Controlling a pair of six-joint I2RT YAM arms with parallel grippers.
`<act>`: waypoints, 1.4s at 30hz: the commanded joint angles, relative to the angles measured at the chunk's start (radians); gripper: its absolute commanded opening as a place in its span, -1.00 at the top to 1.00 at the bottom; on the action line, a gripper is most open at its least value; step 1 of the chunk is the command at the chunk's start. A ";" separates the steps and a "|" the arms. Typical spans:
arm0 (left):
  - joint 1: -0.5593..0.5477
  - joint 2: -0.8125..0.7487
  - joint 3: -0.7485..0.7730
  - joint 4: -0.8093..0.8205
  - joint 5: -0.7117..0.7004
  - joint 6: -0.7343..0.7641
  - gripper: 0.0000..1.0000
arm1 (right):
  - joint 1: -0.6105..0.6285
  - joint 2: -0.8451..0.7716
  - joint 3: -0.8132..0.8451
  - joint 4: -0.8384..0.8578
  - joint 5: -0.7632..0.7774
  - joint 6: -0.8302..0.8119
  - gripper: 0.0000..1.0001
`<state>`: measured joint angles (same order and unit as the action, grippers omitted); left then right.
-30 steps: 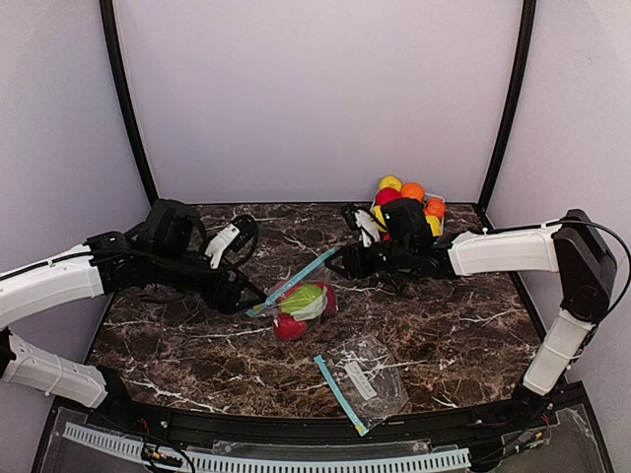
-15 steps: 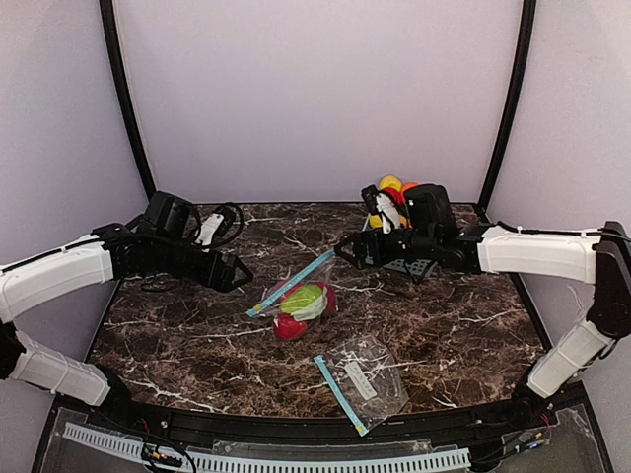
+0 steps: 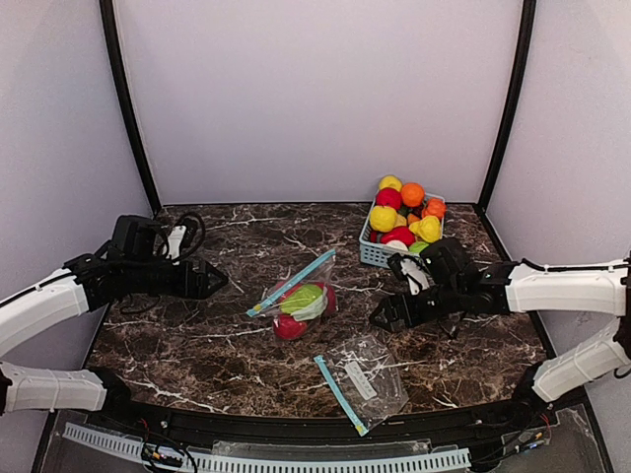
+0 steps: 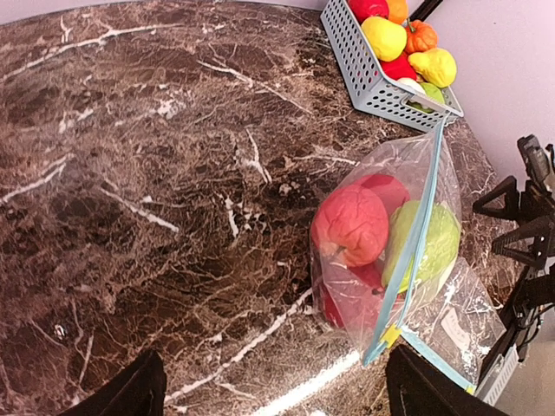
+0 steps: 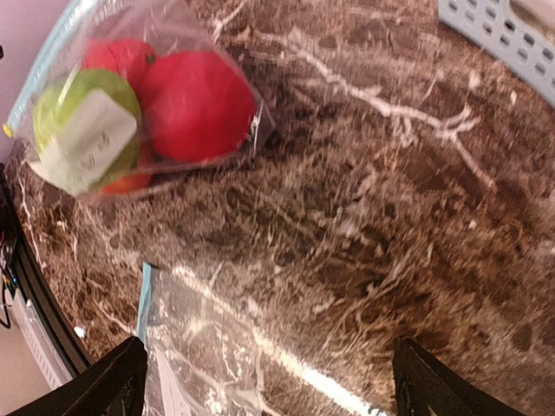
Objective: Place the food in the zip-top bag and seal the zipper
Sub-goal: Pick up the zipper food storage bag from the corner of the board, then pass from the right arm to the left
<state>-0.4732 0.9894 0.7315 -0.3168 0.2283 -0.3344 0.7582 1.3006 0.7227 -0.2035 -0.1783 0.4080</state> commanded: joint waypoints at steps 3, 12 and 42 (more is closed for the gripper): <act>0.004 -0.052 -0.125 0.075 0.067 -0.126 -0.76 | 0.080 0.021 -0.077 0.005 -0.028 0.094 -0.83; -0.005 -0.074 -0.174 0.096 0.179 -0.144 -0.71 | 0.110 0.157 -0.039 0.061 -0.068 0.075 -0.34; -0.484 -0.051 0.078 0.257 -0.033 -0.295 -0.65 | 0.099 -0.400 0.128 0.074 0.057 0.065 1.00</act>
<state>-0.8993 0.8932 0.7605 -0.1410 0.2176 -0.5903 0.8593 0.8936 0.8001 -0.2077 -0.1795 0.4877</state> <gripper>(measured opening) 0.825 0.004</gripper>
